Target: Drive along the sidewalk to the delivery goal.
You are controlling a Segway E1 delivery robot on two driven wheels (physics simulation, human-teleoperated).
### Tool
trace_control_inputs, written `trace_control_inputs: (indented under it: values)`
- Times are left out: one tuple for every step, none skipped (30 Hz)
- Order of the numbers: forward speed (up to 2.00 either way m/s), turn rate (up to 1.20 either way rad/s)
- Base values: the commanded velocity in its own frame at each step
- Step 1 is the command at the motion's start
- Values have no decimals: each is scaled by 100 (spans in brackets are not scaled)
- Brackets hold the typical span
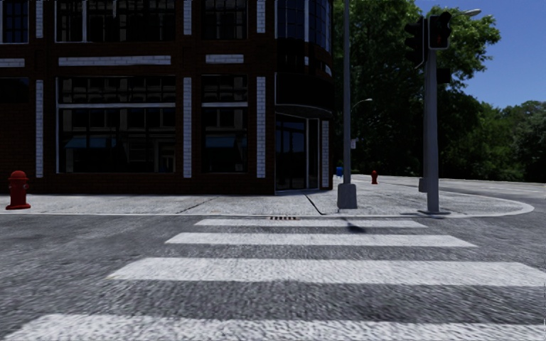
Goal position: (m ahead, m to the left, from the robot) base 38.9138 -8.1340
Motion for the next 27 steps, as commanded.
trace_control_inputs:
  values:
    - [200, -30]
    - [200, -30]
    - [200, -30]
    - [200, -30]
    - [200, -30]
    - [200, -30]
    - [200, -30]
    - [200, -30]
    - [200, -30]
    - [200, -30]
    - [200, -30]
    - [200, -30]
    - [200, -30]
    - [200, 0]
    - [200, 0]
    - [200, 0]
    - [200, 0]
    - [200, 0]
    - [200, 0]
    - [200, 0]
    - [200, 0]
    - [200, 0]
    - [200, 0]
    - [200, 0]
    - [200, 0]
    - [200, 0]
    - [200, 0]
